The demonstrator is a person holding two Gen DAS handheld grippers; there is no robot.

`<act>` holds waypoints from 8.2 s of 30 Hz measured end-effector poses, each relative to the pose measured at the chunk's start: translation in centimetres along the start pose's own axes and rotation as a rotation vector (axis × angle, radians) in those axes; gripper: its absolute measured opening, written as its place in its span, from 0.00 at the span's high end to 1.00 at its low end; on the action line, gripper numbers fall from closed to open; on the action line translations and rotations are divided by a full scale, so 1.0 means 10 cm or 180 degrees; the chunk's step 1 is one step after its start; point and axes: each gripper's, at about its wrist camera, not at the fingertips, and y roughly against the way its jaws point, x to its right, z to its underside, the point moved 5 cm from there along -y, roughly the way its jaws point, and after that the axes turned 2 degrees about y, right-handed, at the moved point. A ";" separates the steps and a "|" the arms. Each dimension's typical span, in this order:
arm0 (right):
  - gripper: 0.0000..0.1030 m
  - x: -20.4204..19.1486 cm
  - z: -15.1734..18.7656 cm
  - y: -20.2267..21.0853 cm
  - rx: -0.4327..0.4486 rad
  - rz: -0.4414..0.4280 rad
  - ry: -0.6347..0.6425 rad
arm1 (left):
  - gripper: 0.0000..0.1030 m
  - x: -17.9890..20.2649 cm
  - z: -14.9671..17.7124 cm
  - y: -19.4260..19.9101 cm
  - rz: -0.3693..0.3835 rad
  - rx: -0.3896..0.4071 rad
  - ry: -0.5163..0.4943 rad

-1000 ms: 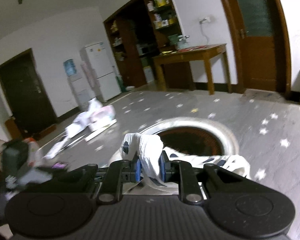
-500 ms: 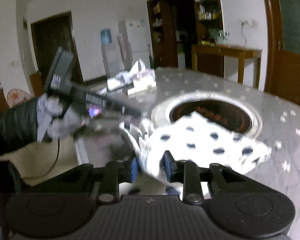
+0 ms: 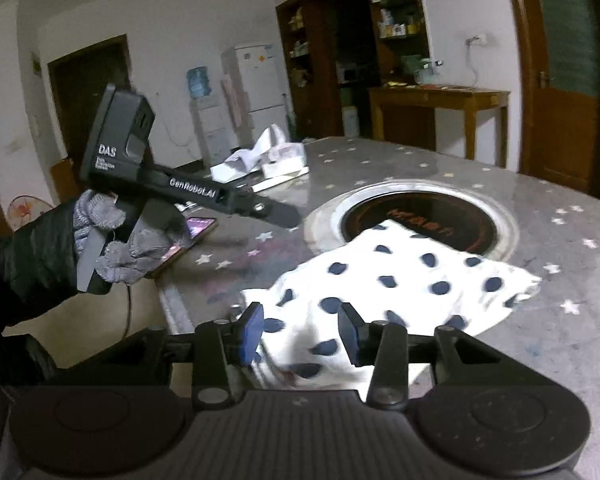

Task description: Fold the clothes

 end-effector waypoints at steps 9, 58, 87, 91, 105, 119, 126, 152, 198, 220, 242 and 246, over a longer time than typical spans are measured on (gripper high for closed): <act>0.58 -0.08 0.21 -0.23 -0.0210 -0.0029 -0.0101 | 0.15 0.36 0.05 -0.04 0.0396 0.0003 -0.0056; 0.48 0.84 -0.61 -1.56 -0.0642 0.0585 0.0168 | 0.29 0.61 0.60 -0.25 0.0876 -0.0389 -0.0339; 0.48 0.93 -0.31 -0.91 -0.0535 0.0548 -0.0242 | 0.28 0.35 0.45 -0.25 0.0778 -0.0307 -0.0069; 0.48 0.84 -0.11 -0.75 -0.0519 0.0580 -0.0257 | 0.28 0.34 0.51 -0.28 0.0748 -0.0360 -0.0107; 0.47 1.13 -0.14 -0.56 -0.0329 0.0821 -0.0428 | 0.20 0.31 0.49 -0.04 0.0646 -0.0225 -0.0239; 0.42 1.92 -0.40 -1.07 -0.0498 0.0964 -0.0862 | 0.08 0.31 0.84 0.18 0.0553 -0.0453 -0.0775; 0.43 1.86 -0.27 -1.01 -0.0757 0.1080 -0.0678 | 0.08 0.28 0.90 0.11 0.0457 -0.0499 -0.1011; 0.43 1.42 0.41 0.15 -0.1101 0.1941 -0.0605 | 0.16 -0.13 0.39 -0.73 -0.0220 -0.0373 -0.1186; 0.45 1.41 -0.09 -0.16 -0.0211 0.1542 -0.0880 | 0.54 0.65 0.13 -0.63 0.0839 -0.0257 -0.0794; 0.45 0.84 0.16 0.02 -0.0463 0.1506 -0.0562 | 0.56 0.56 0.22 -0.65 0.0813 -0.0254 -0.0909; 0.42 0.11 0.21 0.07 -0.0441 0.1352 0.0065 | 0.35 0.24 0.00 -0.47 0.0435 -0.0179 -0.0456; 0.42 -0.13 0.13 -0.27 -0.0532 0.1219 0.0495 | 0.29 0.15 0.05 -0.46 0.0379 -0.0312 -0.0234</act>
